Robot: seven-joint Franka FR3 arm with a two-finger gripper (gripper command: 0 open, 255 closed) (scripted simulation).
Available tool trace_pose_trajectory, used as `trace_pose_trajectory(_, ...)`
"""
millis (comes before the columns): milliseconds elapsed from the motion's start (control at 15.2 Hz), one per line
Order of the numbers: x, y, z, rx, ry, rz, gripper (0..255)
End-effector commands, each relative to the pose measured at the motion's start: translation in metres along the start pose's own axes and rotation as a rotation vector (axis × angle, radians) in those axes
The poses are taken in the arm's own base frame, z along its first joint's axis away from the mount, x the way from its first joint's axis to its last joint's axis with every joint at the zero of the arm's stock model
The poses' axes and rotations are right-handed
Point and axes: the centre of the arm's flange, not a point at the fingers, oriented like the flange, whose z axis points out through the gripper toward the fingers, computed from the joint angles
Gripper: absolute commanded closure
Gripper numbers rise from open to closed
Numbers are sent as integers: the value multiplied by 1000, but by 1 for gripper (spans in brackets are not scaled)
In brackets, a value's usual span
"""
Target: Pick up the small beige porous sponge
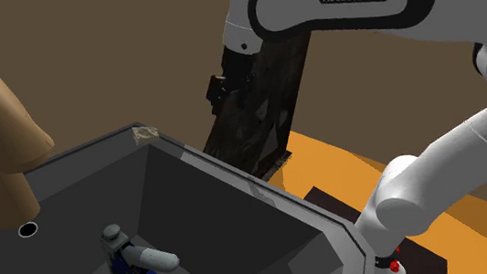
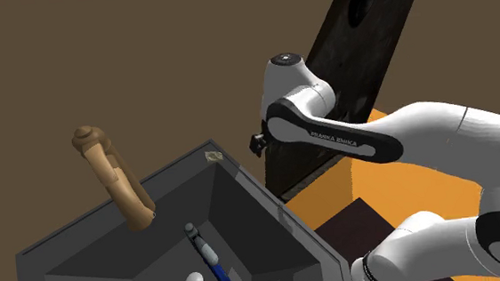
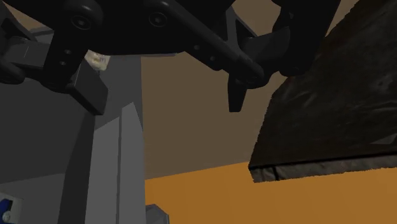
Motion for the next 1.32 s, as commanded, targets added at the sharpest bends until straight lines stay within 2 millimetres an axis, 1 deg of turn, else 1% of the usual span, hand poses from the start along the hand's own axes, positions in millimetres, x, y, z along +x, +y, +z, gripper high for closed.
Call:
trace_pose_trajectory(0, 17, -20, 9, -9, 15, 1, 0)
trace_pose_trajectory(990, 136, -164, 64, -91, 118, 8, 0)
trace_pose_trajectory(1254, 134, -163, 85, -91, 118, 8, 0)
